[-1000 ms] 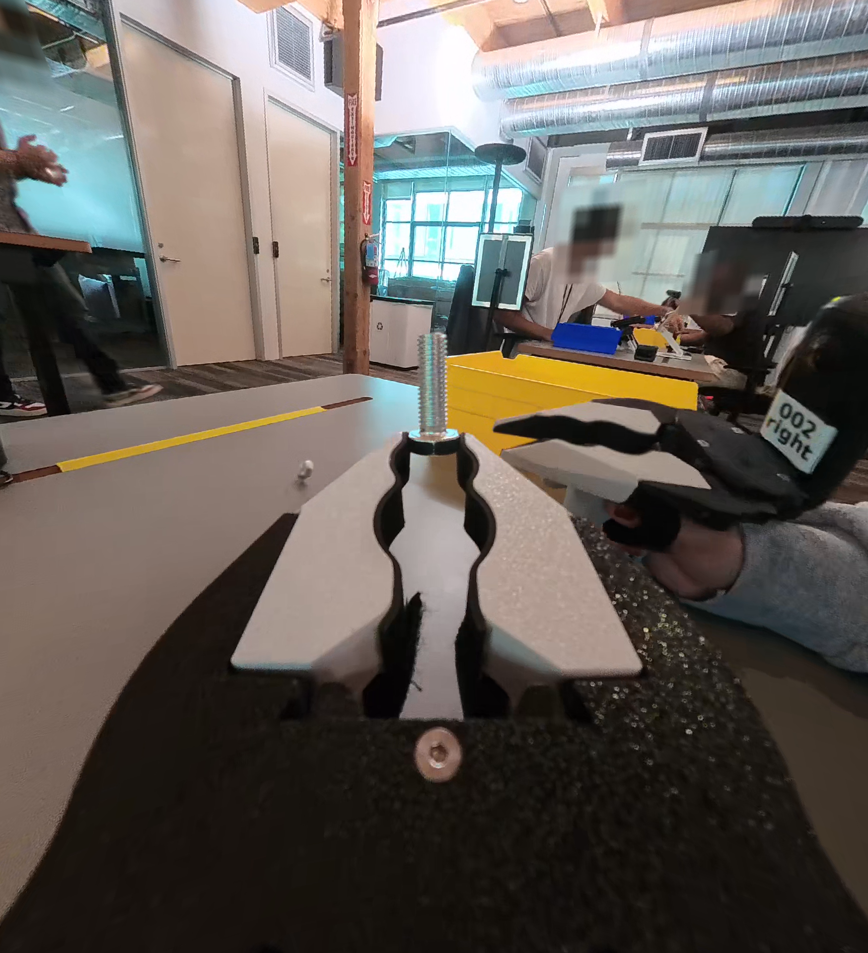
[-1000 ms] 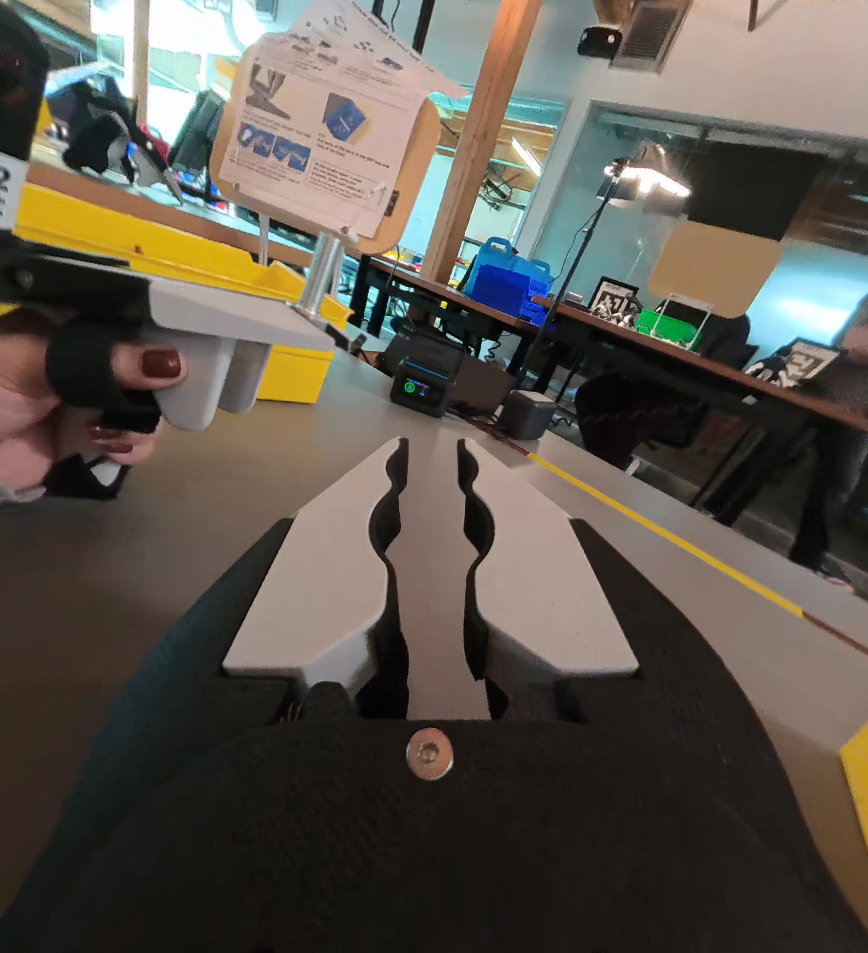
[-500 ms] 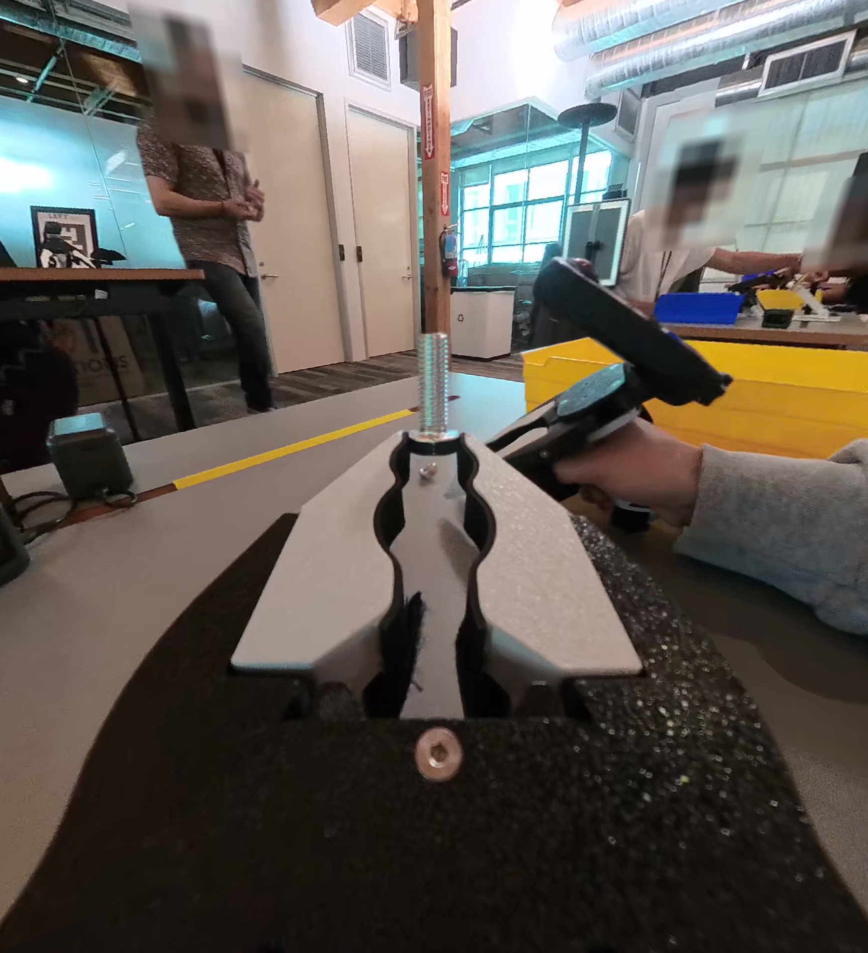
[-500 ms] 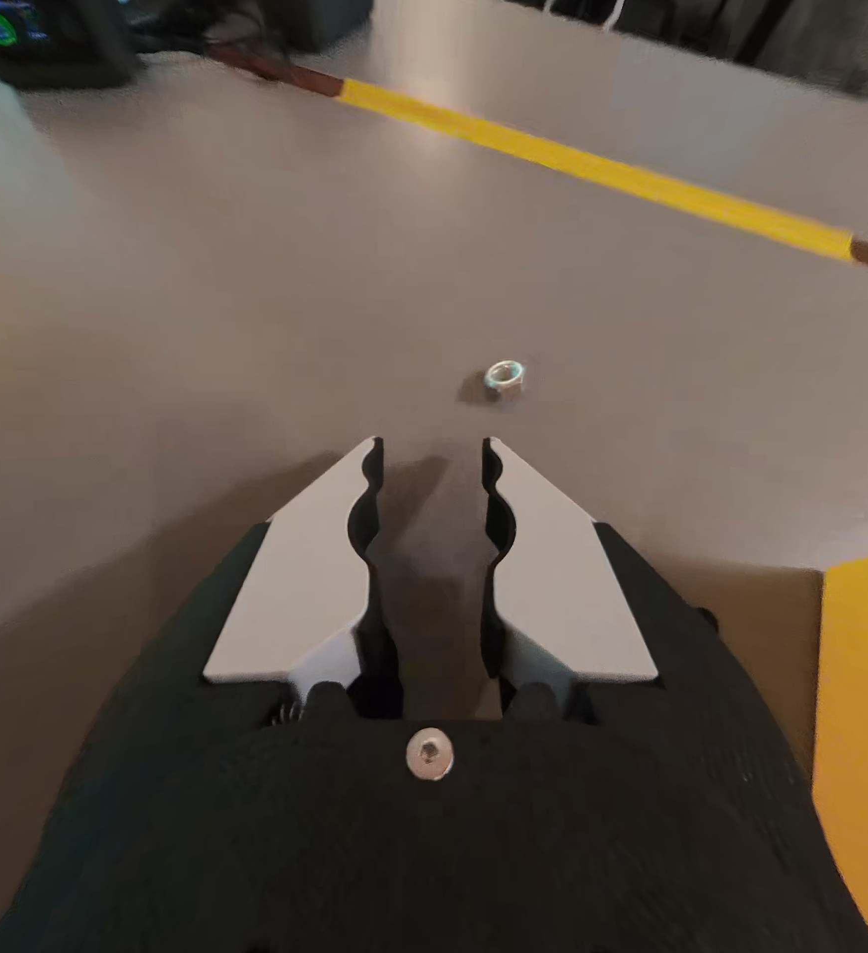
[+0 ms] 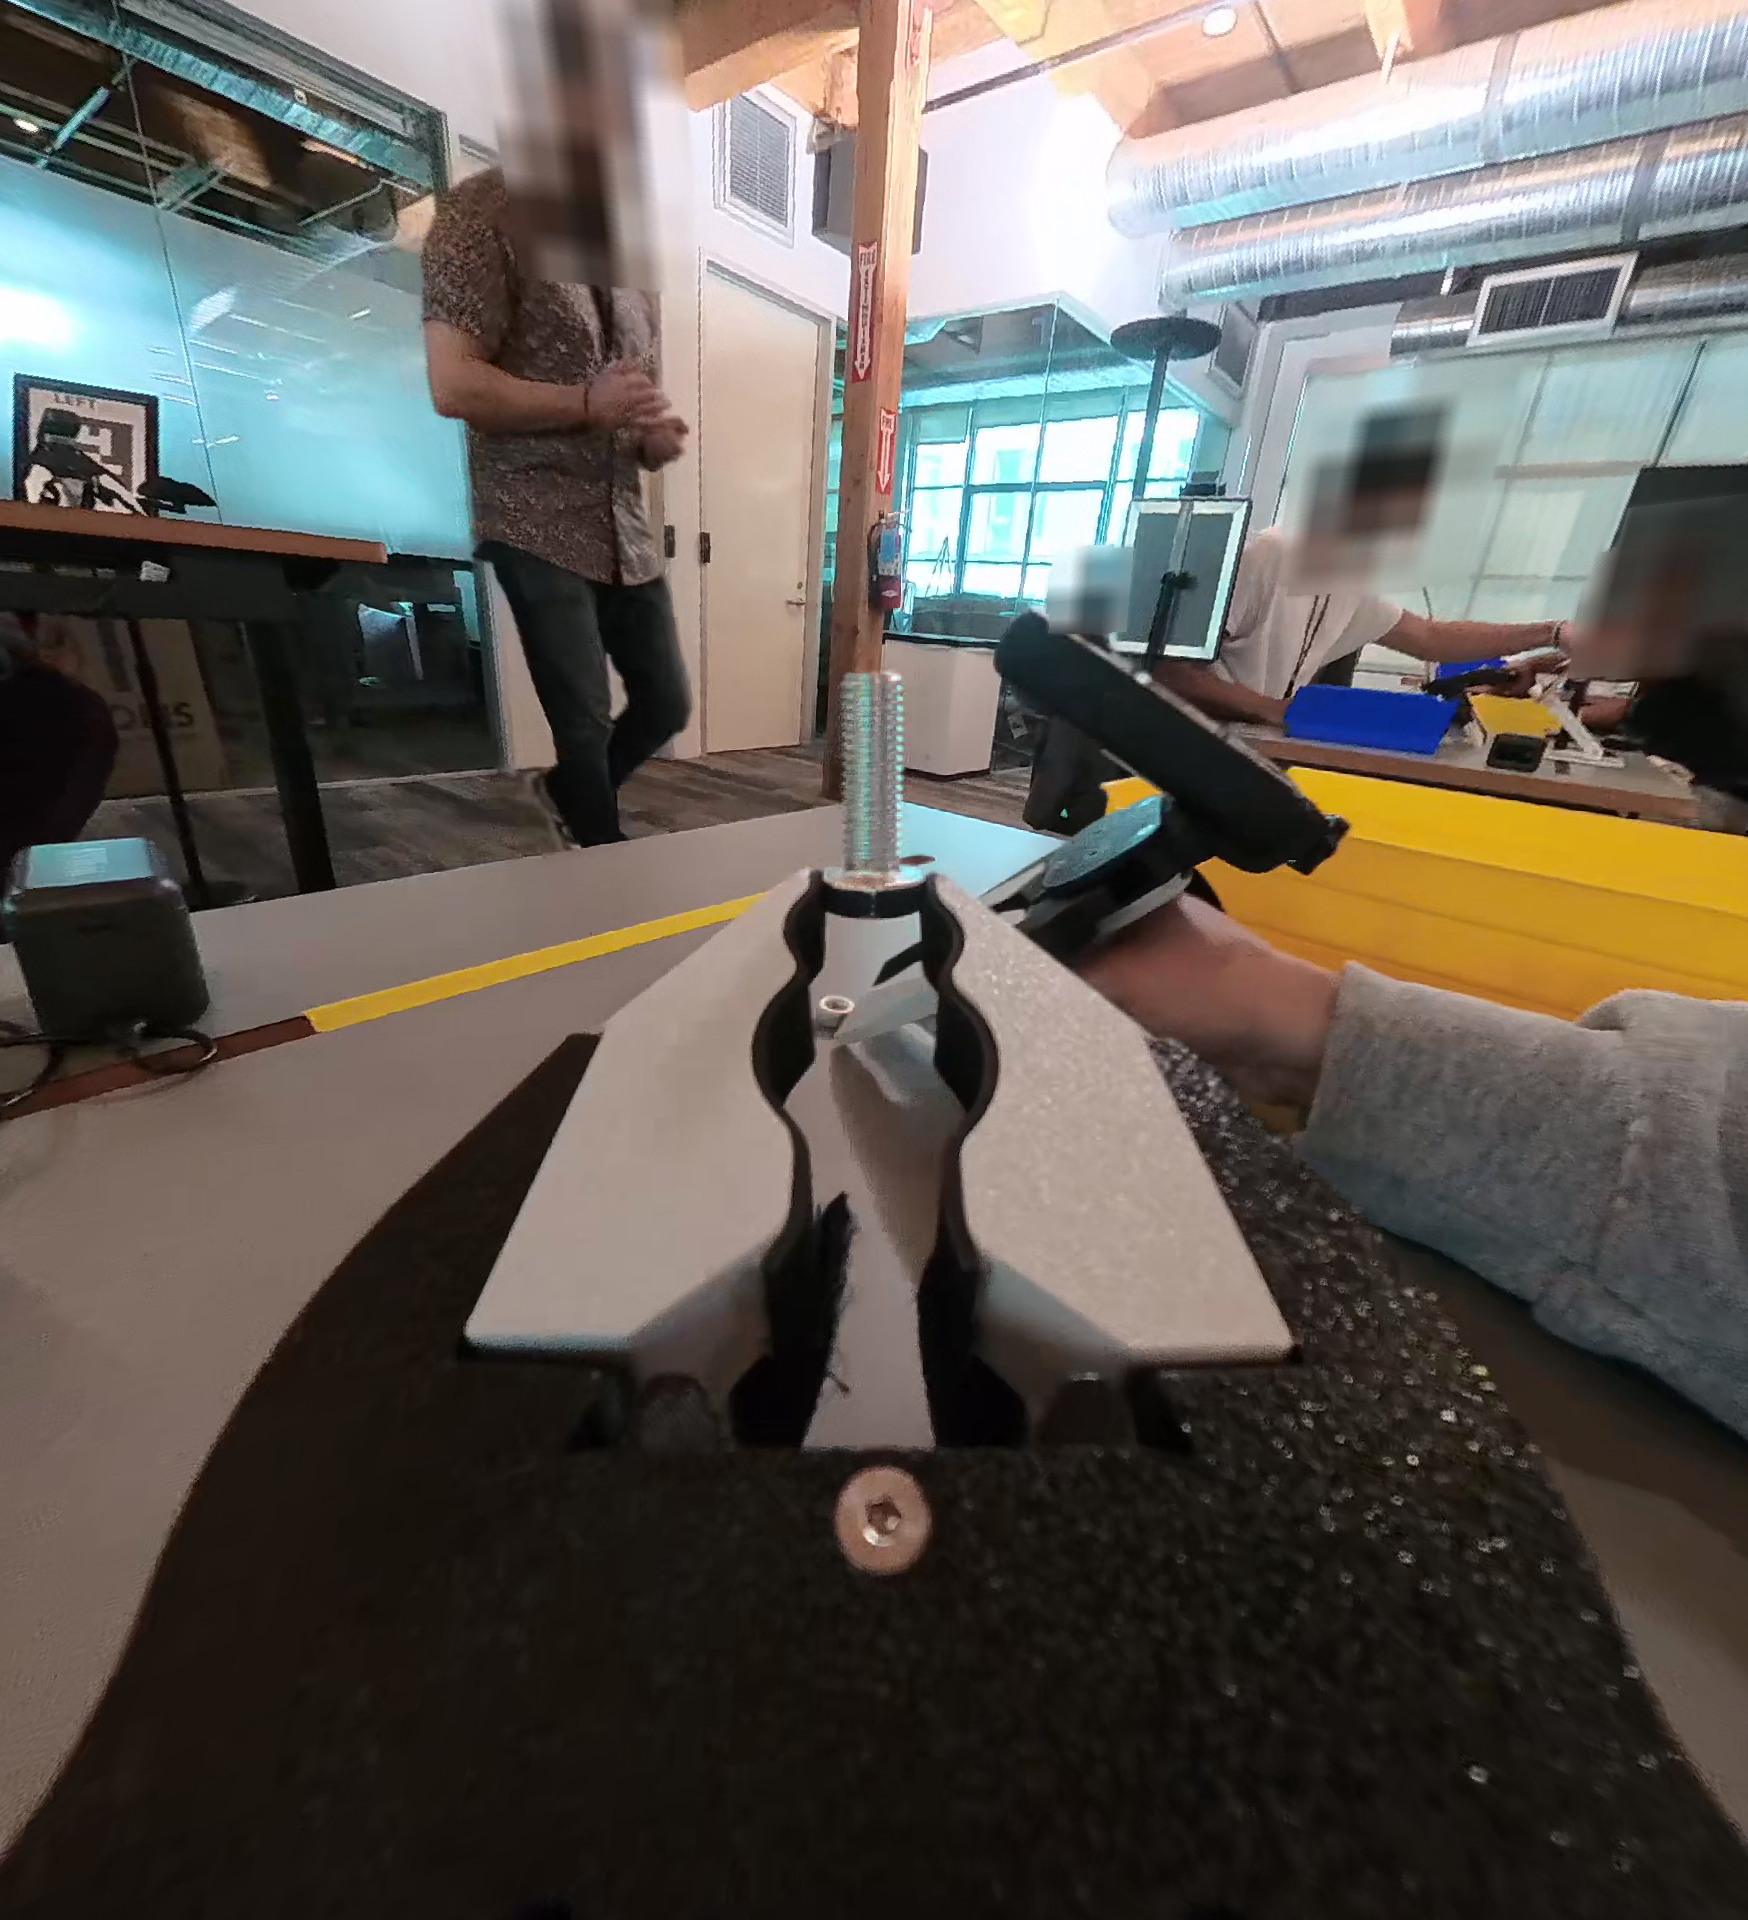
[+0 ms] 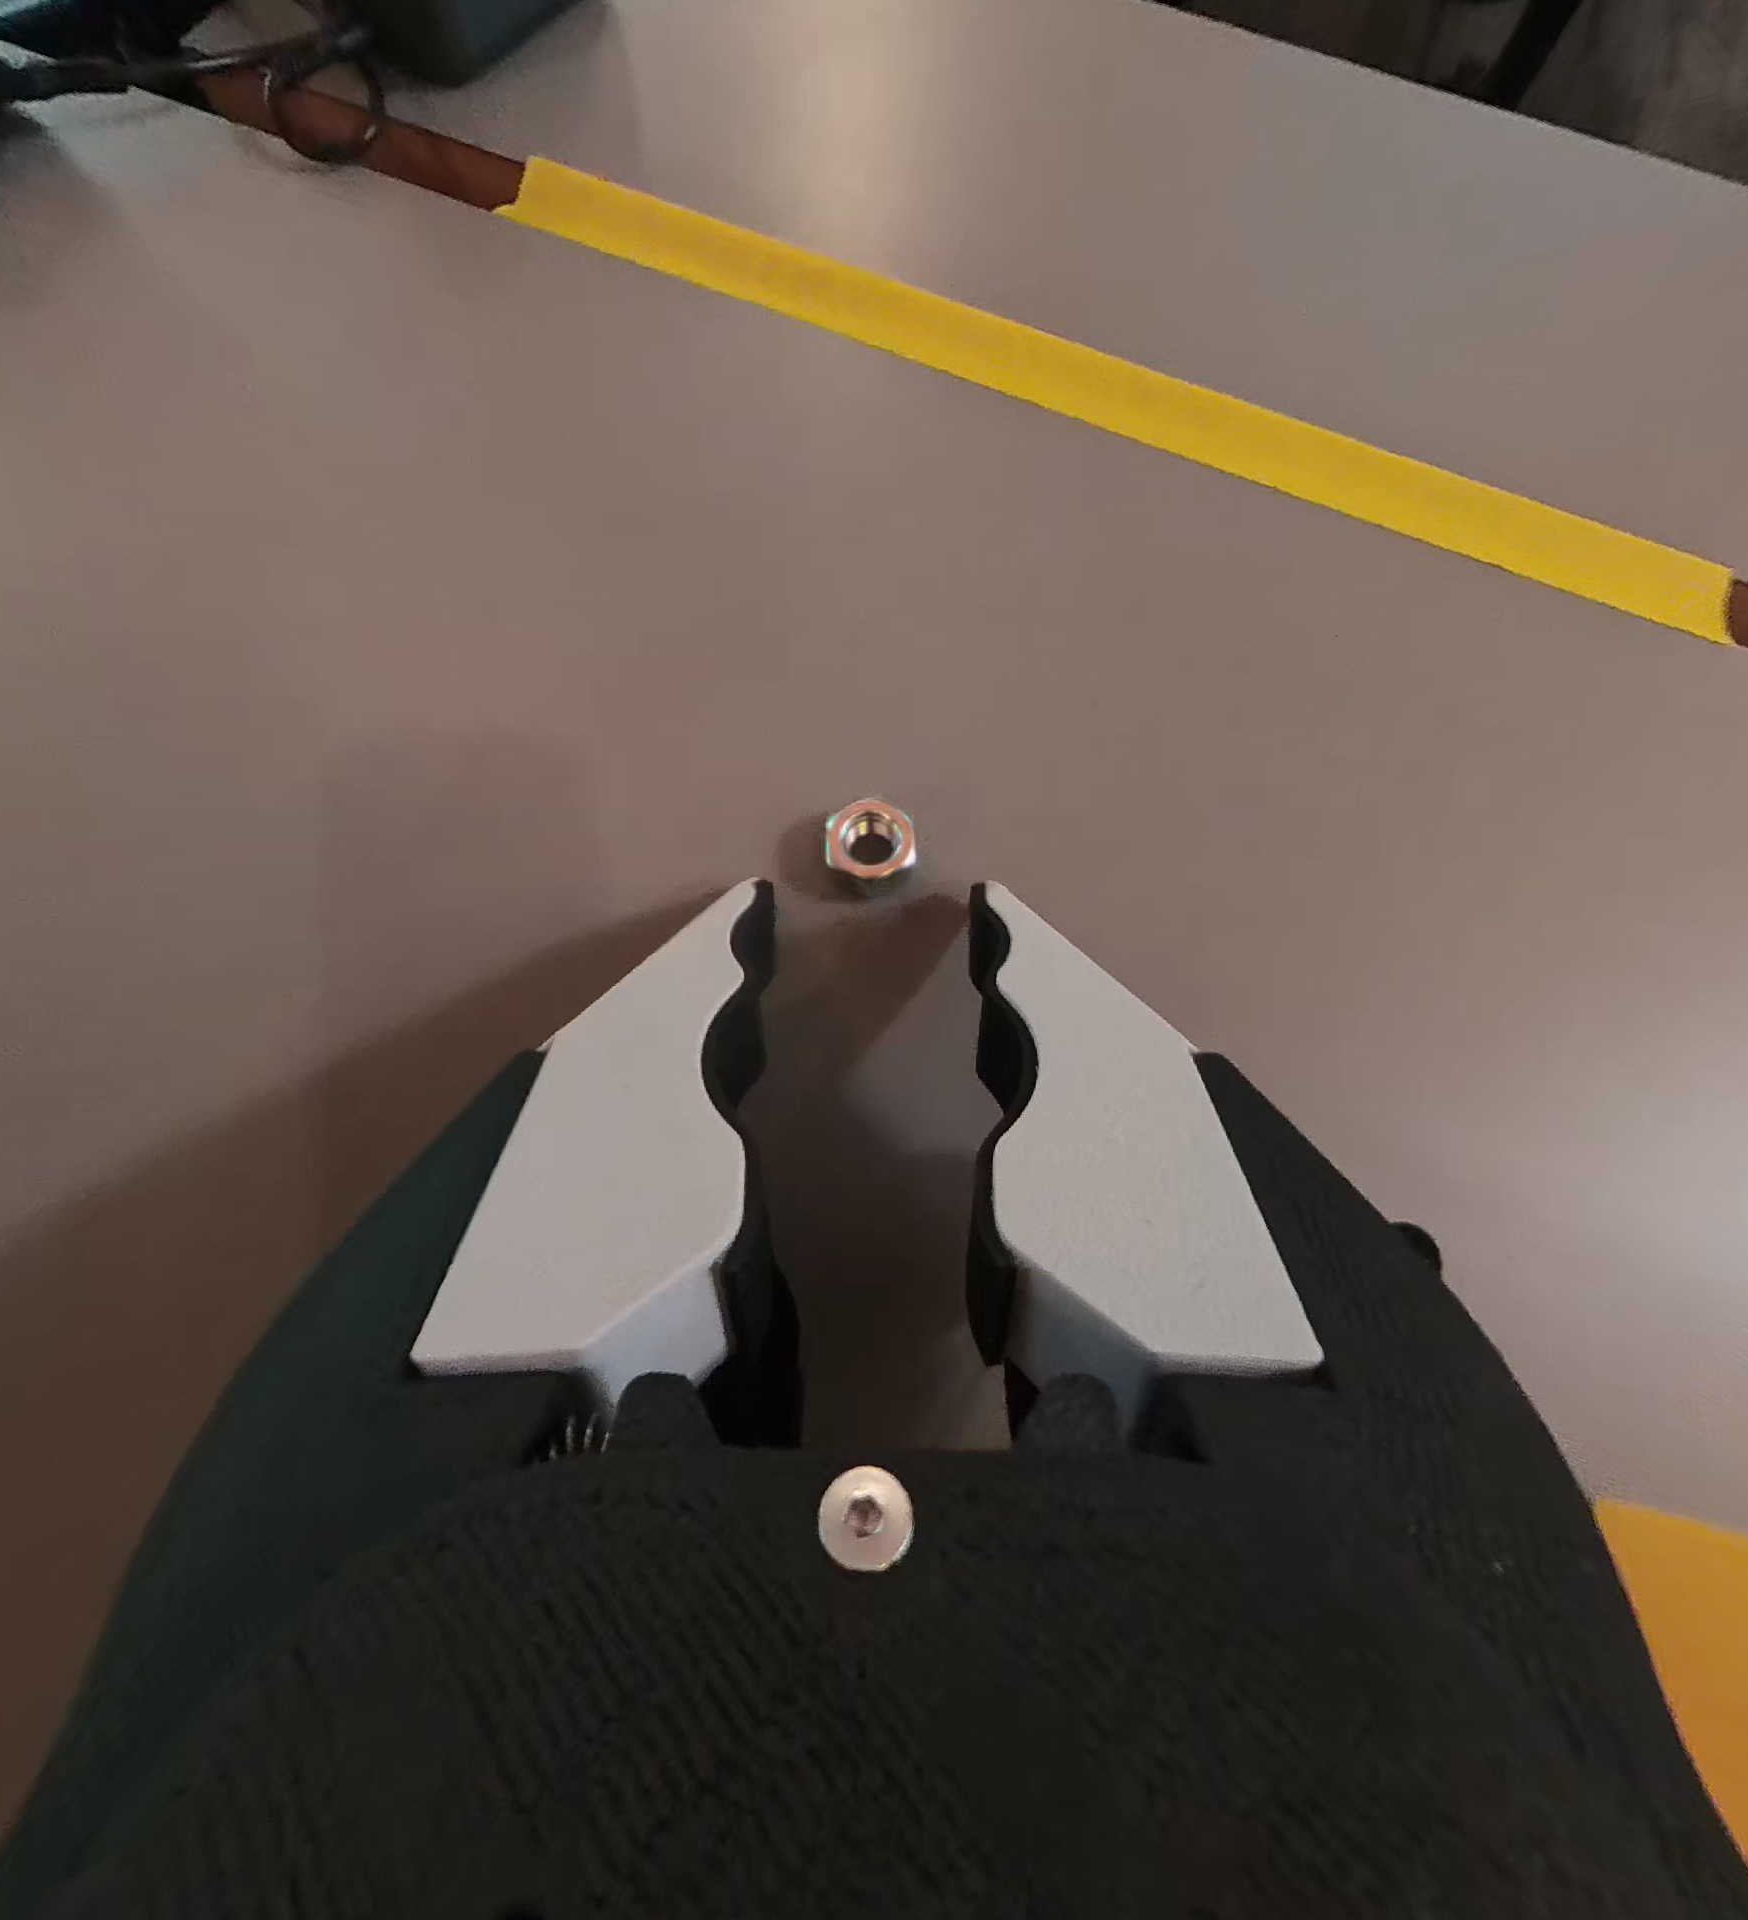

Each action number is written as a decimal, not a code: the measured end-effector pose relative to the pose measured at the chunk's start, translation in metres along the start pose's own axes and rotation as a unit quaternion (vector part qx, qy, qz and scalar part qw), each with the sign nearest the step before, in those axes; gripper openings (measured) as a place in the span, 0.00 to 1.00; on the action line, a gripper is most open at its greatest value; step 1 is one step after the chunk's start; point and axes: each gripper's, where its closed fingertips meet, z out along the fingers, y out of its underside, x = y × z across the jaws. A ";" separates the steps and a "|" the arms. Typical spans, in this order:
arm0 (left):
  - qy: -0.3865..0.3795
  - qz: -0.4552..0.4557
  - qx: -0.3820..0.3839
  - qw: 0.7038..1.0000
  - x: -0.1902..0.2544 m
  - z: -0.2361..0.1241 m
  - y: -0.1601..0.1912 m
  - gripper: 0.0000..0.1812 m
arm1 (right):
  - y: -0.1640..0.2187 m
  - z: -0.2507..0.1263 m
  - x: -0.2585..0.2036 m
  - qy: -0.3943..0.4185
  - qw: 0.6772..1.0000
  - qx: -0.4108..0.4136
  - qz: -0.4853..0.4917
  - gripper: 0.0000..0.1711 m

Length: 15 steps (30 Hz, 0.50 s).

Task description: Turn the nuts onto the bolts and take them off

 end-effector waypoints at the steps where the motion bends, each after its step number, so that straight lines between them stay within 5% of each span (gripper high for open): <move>1: 0.000 -0.003 0.000 1.000 -0.001 0.000 0.000 0.08 | -0.002 0.003 -0.001 -0.011 1.000 -0.001 0.005 0.21; 10: 0.011 0.000 -0.003 1.000 0.004 0.001 0.001 0.08 | -0.005 0.005 -0.013 -0.065 0.998 0.000 0.000 0.09; 15: 0.012 -0.005 0.000 1.000 0.003 0.000 0.000 0.08 | -0.003 0.001 -0.022 -0.083 0.996 0.004 -0.030 0.19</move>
